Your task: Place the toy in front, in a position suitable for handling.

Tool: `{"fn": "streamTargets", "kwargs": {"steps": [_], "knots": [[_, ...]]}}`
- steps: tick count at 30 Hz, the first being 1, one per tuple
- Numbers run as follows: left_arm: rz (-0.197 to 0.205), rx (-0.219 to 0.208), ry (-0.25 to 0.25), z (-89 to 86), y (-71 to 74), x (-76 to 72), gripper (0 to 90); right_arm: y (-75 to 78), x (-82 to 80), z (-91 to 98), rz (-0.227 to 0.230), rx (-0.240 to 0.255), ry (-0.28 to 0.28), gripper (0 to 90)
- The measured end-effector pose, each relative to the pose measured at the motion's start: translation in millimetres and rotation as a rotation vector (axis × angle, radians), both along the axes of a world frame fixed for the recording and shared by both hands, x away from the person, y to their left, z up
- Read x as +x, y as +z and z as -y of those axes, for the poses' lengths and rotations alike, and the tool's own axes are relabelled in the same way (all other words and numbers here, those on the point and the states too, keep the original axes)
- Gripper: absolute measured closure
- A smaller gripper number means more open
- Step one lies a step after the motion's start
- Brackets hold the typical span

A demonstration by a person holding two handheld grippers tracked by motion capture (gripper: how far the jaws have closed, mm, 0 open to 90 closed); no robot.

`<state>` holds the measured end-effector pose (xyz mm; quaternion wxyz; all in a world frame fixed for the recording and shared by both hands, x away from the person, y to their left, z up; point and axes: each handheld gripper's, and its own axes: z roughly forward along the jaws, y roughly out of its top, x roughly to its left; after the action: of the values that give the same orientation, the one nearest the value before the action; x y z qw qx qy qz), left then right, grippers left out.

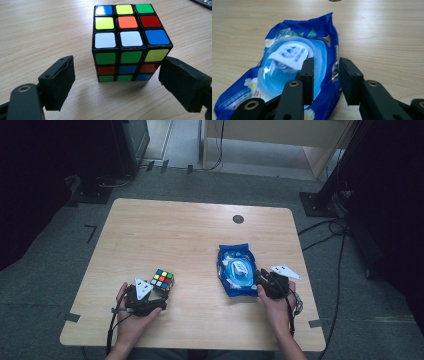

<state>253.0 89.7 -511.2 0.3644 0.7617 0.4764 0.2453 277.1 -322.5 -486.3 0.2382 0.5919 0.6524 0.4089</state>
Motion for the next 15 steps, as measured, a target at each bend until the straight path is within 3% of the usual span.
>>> {"fn": "streamTargets", "kwargs": {"steps": [9, 15], "knots": [[0.007, 0.002, -0.001, 0.8, -0.5, -0.7, 13.9, -3.5, -16.2, -21.1, -0.043, -0.03, 0.067, 70.8], [0.008, 0.003, -0.004, 0.9, -0.6, -0.9, 13.9, -0.6, -10.6, -33.4, -0.052, -0.038, 0.11, 71.4]]}}
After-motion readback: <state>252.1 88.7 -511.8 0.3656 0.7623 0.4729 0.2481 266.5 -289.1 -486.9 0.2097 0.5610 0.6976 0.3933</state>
